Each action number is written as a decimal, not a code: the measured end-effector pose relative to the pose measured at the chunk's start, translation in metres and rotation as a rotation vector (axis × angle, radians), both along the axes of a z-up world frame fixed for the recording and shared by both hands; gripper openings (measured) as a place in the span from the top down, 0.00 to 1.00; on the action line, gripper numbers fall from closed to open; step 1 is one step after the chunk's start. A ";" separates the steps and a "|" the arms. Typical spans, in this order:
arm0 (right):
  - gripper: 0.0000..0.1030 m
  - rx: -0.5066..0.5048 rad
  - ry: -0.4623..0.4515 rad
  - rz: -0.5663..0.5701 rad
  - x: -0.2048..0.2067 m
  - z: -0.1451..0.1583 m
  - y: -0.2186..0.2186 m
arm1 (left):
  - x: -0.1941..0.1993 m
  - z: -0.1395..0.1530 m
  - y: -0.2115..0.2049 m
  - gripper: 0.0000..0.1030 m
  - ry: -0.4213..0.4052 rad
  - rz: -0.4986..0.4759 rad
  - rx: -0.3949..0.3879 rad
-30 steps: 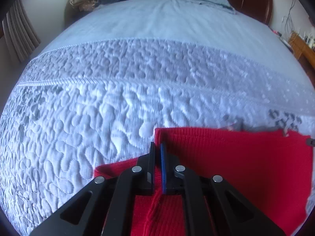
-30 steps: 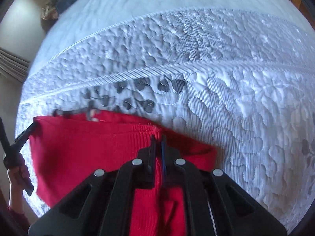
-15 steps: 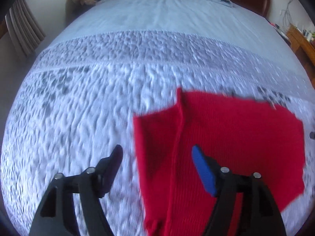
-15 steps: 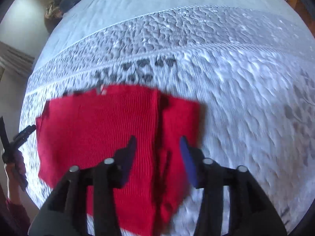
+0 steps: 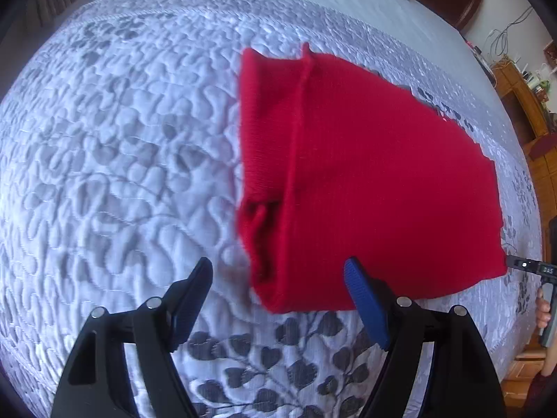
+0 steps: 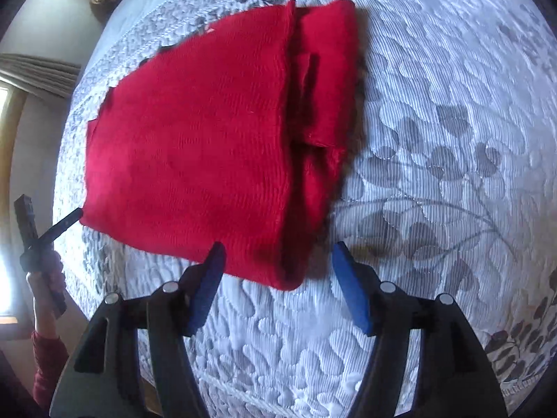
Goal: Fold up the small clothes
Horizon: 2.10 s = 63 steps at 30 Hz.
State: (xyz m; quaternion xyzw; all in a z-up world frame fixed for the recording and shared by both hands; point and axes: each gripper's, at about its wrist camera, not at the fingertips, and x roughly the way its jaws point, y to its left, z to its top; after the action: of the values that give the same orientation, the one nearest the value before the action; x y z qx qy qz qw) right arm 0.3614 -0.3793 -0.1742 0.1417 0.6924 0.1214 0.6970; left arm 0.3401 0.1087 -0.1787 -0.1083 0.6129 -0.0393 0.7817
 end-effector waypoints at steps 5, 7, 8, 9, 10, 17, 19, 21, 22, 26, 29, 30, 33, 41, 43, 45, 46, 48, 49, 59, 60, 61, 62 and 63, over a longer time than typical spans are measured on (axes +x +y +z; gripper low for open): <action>0.37 0.017 0.009 -0.021 0.004 -0.014 0.005 | 0.016 -0.025 -0.013 0.24 0.059 0.005 0.018; 0.46 0.026 -0.001 0.005 0.006 -0.013 0.013 | 0.018 -0.026 -0.018 0.28 0.056 0.014 0.030; 0.53 0.051 0.005 0.013 0.006 -0.014 0.018 | 0.018 -0.025 -0.021 0.33 0.054 0.012 0.023; 0.54 0.065 0.008 0.019 0.005 -0.015 0.023 | 0.018 -0.024 -0.024 0.44 0.057 0.007 0.007; 0.62 0.055 -0.002 0.032 0.005 -0.015 0.028 | 0.019 -0.024 -0.025 0.54 0.057 0.007 0.008; 0.90 0.117 -0.038 0.001 -0.006 -0.004 0.022 | 0.014 -0.017 -0.018 0.85 0.071 0.078 -0.097; 0.91 0.142 -0.051 0.002 -0.015 0.007 0.015 | 0.005 -0.008 -0.019 0.85 0.052 0.083 -0.097; 0.91 0.146 -0.063 0.014 -0.025 0.020 0.012 | -0.005 0.003 -0.021 0.86 0.037 0.079 -0.106; 0.91 0.147 -0.064 0.019 -0.030 0.025 0.011 | -0.012 0.009 -0.021 0.86 0.037 0.077 -0.110; 0.91 0.135 -0.063 0.047 -0.060 0.042 0.004 | -0.043 0.023 -0.030 0.86 0.042 0.041 -0.107; 0.91 0.125 -0.049 0.054 -0.092 0.048 -0.007 | -0.080 0.030 -0.038 0.86 0.046 0.009 -0.096; 0.91 0.124 -0.048 0.056 -0.101 0.050 -0.010 | -0.092 0.032 -0.040 0.86 0.046 0.003 -0.093; 0.91 0.119 -0.045 0.060 -0.136 0.056 -0.021 | -0.124 0.036 -0.050 0.86 0.041 -0.019 -0.085; 0.90 0.110 -0.057 0.066 -0.209 0.059 -0.034 | -0.200 0.036 -0.065 0.85 0.020 -0.043 -0.084; 0.90 0.104 -0.056 0.053 -0.220 0.054 -0.036 | -0.214 0.034 -0.067 0.85 0.014 -0.053 -0.076; 0.90 0.091 -0.046 0.033 -0.225 0.041 -0.039 | -0.224 0.025 -0.066 0.85 0.017 -0.049 -0.067; 0.90 0.082 -0.039 0.026 -0.227 0.035 -0.042 | -0.223 0.018 -0.069 0.84 0.019 -0.047 -0.055; 0.89 0.035 -0.021 0.017 -0.226 0.016 -0.038 | -0.223 -0.001 -0.071 0.83 0.036 -0.037 -0.038; 0.87 0.015 -0.012 0.007 -0.225 0.007 -0.037 | -0.221 -0.007 -0.072 0.82 0.032 -0.032 -0.033; 0.59 -0.080 -0.085 -0.036 -0.234 0.033 -0.041 | -0.226 0.017 -0.087 0.43 -0.040 -0.053 0.111; 0.59 -0.090 -0.116 -0.030 -0.237 0.044 -0.045 | -0.226 0.023 -0.082 0.42 -0.058 -0.041 0.132; 0.59 -0.089 -0.135 -0.026 -0.239 0.052 -0.050 | -0.225 0.029 -0.076 0.42 -0.073 -0.029 0.144; 0.59 -0.075 -0.153 -0.026 -0.238 0.062 -0.053 | -0.224 0.036 -0.069 0.42 -0.092 -0.013 0.156; 0.59 -0.057 -0.165 -0.025 -0.233 0.069 -0.056 | -0.221 0.043 -0.063 0.42 -0.112 0.008 0.166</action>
State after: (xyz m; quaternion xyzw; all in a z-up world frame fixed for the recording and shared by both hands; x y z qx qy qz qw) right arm 0.1281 -0.4356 -0.1055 0.1201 0.6341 0.1043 0.7567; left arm 0.1193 0.0461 -0.1354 -0.0433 0.5690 0.0087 0.8211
